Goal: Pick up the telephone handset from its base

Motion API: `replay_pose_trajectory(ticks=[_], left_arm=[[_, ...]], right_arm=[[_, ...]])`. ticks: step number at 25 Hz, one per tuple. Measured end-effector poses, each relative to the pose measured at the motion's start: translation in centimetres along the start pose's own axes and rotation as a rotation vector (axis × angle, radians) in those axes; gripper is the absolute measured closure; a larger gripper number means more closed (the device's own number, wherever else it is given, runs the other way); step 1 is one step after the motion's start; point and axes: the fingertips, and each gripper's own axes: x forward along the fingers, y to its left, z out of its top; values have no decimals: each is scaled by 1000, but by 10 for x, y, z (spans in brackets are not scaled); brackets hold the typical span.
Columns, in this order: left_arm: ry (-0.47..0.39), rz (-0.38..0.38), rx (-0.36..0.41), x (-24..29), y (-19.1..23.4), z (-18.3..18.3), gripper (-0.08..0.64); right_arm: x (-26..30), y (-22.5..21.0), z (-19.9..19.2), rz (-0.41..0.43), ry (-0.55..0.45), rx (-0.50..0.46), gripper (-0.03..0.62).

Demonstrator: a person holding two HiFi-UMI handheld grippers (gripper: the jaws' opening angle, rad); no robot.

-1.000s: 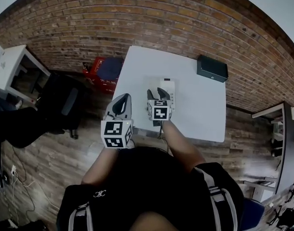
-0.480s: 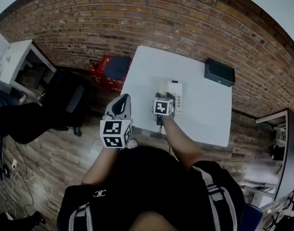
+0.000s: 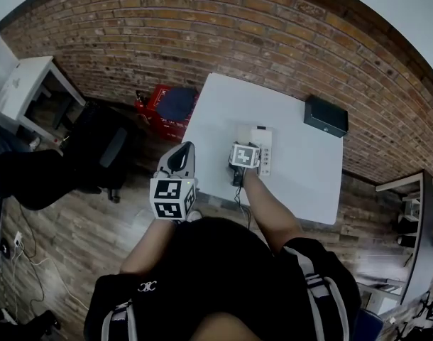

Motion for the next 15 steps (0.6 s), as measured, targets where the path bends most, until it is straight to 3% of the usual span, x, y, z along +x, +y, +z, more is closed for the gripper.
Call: replay_pose_trajectory(ticks=[6,15], left_arm=[[-18,-8,-4,1,-1,3,558],[-6,-38,0,14,-10,4,558]], right_arm=[[-3,-5,3,-4,25,23,397],[-60,4,41,93,-204,36,397]])
